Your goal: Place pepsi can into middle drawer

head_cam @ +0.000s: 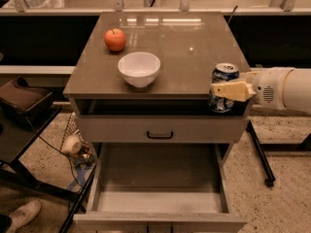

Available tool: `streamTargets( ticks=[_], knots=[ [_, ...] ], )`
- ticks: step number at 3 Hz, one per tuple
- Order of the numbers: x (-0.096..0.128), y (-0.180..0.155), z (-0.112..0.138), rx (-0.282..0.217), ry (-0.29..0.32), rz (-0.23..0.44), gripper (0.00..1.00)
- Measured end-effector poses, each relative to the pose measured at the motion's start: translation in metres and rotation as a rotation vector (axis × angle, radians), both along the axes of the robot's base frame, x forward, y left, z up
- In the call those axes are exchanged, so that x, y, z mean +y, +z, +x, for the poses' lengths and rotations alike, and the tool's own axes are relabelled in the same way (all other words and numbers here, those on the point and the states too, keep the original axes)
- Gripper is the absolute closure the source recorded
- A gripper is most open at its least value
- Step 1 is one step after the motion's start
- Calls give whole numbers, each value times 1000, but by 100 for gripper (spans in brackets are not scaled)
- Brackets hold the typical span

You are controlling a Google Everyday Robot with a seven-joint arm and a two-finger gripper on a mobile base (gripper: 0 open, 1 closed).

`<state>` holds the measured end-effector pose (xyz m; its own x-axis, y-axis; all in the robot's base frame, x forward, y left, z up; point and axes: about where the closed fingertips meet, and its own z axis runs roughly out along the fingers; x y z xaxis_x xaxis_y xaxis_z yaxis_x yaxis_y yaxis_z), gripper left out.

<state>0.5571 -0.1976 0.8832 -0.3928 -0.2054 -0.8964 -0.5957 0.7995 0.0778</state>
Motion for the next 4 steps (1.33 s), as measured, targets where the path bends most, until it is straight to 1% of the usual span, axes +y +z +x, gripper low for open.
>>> streamTargets(
  ticks=[1, 2, 3, 4],
  knots=[
    [5, -8, -3, -25, 37, 13, 100],
    [22, -39, -30, -57, 169, 109, 100],
    [43, -87, -67, -105, 399, 184, 100],
    [51, -142, -82, -159, 548, 198, 100]
  ],
)
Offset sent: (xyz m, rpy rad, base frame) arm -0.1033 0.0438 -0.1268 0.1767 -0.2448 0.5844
